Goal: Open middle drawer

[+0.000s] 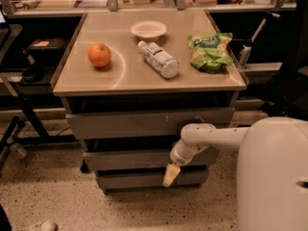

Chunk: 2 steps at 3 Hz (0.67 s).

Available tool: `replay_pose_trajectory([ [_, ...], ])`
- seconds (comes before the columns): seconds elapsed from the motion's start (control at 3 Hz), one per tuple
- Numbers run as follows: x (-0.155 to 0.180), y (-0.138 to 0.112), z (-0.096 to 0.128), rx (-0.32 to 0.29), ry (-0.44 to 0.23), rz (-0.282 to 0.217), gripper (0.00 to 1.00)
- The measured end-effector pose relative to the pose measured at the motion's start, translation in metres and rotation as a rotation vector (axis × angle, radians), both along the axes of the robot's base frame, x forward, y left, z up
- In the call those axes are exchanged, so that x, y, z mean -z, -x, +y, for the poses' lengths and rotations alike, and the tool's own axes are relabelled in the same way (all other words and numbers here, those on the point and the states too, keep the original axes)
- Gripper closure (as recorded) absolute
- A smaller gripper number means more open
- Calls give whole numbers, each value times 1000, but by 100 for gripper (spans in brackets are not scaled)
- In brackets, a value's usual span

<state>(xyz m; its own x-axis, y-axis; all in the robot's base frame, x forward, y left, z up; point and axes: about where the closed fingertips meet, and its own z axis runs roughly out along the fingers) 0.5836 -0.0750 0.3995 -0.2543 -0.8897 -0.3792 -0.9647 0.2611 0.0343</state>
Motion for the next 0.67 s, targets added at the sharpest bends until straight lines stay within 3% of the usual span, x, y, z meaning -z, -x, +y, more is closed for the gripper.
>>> replay_pose_trajectory([
  [0.33,1,14,-2,-9,5,33,0],
  [0.67,-2,14,-2,-9,5,33,0],
])
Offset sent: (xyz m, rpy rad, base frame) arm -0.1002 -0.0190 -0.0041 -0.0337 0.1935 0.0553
